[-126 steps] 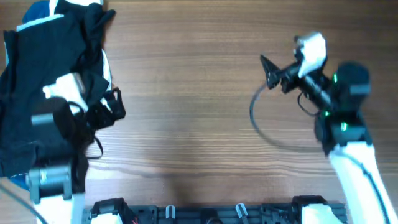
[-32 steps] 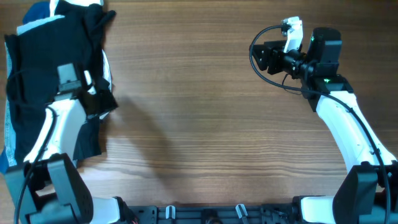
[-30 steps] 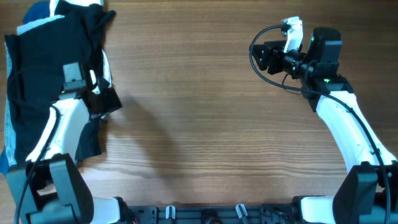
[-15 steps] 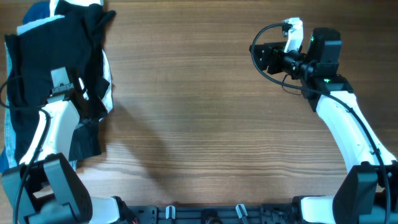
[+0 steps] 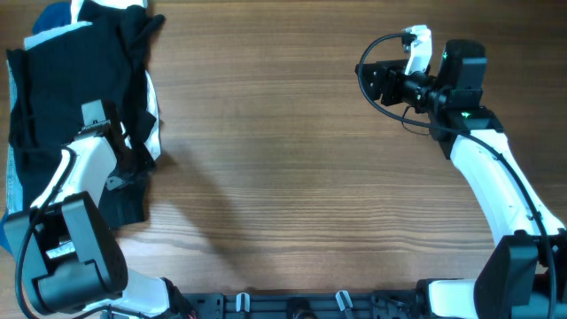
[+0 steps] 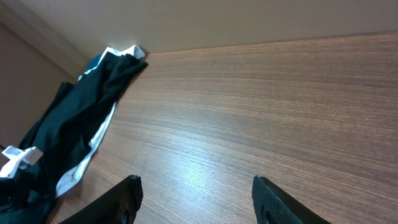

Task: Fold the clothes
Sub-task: 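Reach the left gripper into the clothes pile and grasp the black shorts, then pull the black shorts out of the pile toward the table center with left gripper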

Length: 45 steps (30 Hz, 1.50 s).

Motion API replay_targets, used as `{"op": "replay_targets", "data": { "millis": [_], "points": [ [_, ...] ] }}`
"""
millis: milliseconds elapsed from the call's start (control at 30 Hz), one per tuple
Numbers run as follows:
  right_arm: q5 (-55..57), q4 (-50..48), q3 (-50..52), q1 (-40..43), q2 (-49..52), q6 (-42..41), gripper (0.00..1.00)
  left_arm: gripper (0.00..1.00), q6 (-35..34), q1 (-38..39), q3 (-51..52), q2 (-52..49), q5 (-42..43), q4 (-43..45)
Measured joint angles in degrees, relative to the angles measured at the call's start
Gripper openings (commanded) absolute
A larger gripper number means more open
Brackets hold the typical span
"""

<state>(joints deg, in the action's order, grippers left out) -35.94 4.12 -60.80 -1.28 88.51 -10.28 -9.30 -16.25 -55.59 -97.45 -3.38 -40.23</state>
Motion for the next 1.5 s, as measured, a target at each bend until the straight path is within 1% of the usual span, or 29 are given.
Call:
{"op": "replay_targets", "data": {
  "millis": [67,200,367,467,600,667,767,833,900,1067,1100,1133,1167,1200,1233,1267,1300,1333,1367,1400,1433,1500],
  "points": [
    [0.0,0.0,0.0,0.0,0.0,-0.1,0.56,0.04,0.0,0.0,0.0,0.0,0.0,0.0],
    [0.0,-0.5,0.0,0.0,0.0,-1.1,0.57,0.04,0.0,0.0,0.0,0.0,1.3,0.0],
    [0.0,-1.6,0.0,0.0,0.0,-1.7,0.56,0.04,0.0,0.1,-0.7,1.1,5.4,-1.7],
    [0.5,-1.6,0.0,0.0,0.0,-1.7,0.56,0.04,-1.0,2.6,-2.4,1.7,7.2,-2.8],
    [1.1,-1.6,0.0,0.0,0.0,-1.7,0.56,0.04,-4.6,9.7,-3.0,1.7,8.5,-1.5],
    [1.6,-1.6,0.0,0.0,0.0,-1.7,0.56,0.04,-6.1,14.1,-3.1,1.7,9.5,0.5],
    [1.9,-1.6,0.0,0.0,0.0,-1.7,0.56,0.04,-9.2,21.7,-3.2,1.7,12.0,5.8],
    [2.0,-1.6,0.0,0.0,0.0,-1.7,0.56,0.04,-10.4,24.9,-3.2,1.7,13.4,8.7],
    [2.0,-1.6,0.0,0.0,0.0,-1.7,0.56,0.04,-12.1,30.5,-3.3,1.7,14.4,14.5],
    [2.2,-1.6,0.0,0.0,0.0,-1.7,0.56,0.04,-13.7,40.2,-3.3,1.7,17.0,22.3],
    [2.1,-1.6,0.0,0.0,0.0,-1.7,0.56,0.08,-13.8,41.0,-3.3,1.7,17.4,22.9],
    [2.2,-1.6,0.0,0.0,0.0,-1.7,0.56,0.17,-13.8,41.3,-3.3,1.7,17.9,23.5],
    [2.2,-1.6,0.0,0.0,0.0,-1.7,0.56,0.22,-14.0,41.0,-3.3,1.7,18.4,23.9],
    [2.2,-1.6,0.0,0.0,0.0,-1.7,0.56,0.25,-14.2,40.8,-3.3,1.7,18.6,24.0],
    [2.5,-1.6,0.0,0.0,0.0,-1.7,0.57,0.39,-14.2,40.4,-3.3,1.7,19.2,24.0],
    [2.8,-1.9,0.0,0.0,0.0,-1.7,0.57,0.56,-14.1,40.0,-3.4,1.7,19.5,23.7],
    [3.0,-2.1,0.0,0.0,0.0,-1.7,0.58,0.61,-14.0,38.8,-4.9,1.8,19.9,20.5],
    [3.0,-2.4,0.0,0.0,0.0,-1.7,0.59,0.74,-13.8,38.1,-5.7,2.0,20.0,19.5],
    [3.0,-2.7,0.0,0.0,0.0,-1.7,0.6,0.91,-13.8,36.3,-8.5,2.4,20.4,14.3],
    [3.0,-2.9,0.0,0.0,0.0,-1.7,0.6,0.97,-13.2,34.5,-10.6,3.2,20.5,11.6],
    [3.0,-3.0,0.0,0.0,0.0,-1.7,0.61,1.0,-12.7,32.2,-13.7,4.4,20.5,7.0],
    [2.6,-1.9,-0.1,-0.6,0.0,-0.9,0.63,1.0,-12.0,26.7,-18.7,7.3,20.5,0.0]
  ]
}}
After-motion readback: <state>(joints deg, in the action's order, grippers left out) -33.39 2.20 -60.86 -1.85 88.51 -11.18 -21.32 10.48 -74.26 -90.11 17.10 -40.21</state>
